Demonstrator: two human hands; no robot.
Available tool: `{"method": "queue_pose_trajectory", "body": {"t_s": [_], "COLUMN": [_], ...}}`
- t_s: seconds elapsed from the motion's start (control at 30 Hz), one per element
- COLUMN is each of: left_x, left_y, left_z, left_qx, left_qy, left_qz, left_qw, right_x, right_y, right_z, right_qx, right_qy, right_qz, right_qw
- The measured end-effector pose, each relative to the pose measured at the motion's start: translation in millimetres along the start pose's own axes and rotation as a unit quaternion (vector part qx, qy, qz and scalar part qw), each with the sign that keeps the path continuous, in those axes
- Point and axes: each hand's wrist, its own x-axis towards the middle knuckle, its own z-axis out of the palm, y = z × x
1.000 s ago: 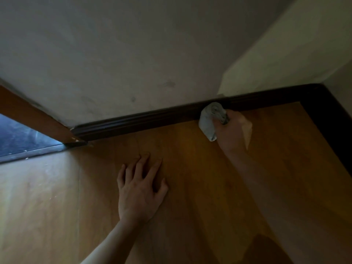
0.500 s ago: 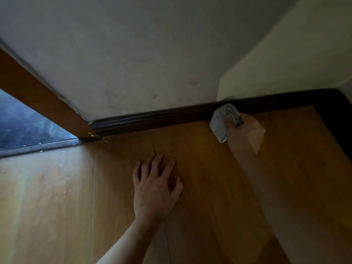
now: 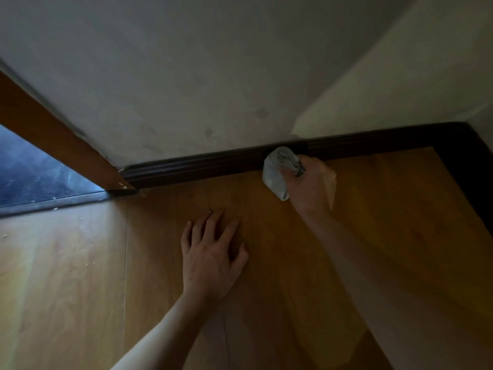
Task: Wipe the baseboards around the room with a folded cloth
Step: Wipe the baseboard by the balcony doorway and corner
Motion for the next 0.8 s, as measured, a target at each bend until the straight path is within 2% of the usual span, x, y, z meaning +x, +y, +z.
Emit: {"method": "queue_pose_trajectory", "body": {"t_s": [0.2,0.37,0.57,0.8], "left_x": [15.0,19.9,19.7,19.8], "left_y": [12.8,20.1,22.3,23.6], "left_z": [1.8,6.6,7.1,8.0], "left_qx": [-0.008,-0.001,0.022,0.033], "left_qy": [-0.002,-0.001,-0.008,-0.016], "left_qz": [0.010,0.007,0.006,0.003], "left_qw": [1.000,1.000,1.000,0.999], "right_x": [11.8,13.8,28.7,22.5], "right_y": [27.6,20.4,64.7,47.6], "right_z": [-19.2,-12.6,-40.9,-30.0], "right_qx": [-0.007,0.006,-0.009,-0.025], "right_qy": [0.038,-0.026,0.068,0.037], "right_qz": [0.027,-0.011,0.082,0.013], "right_qw": [0.999,1.000,0.994,0.999]}}
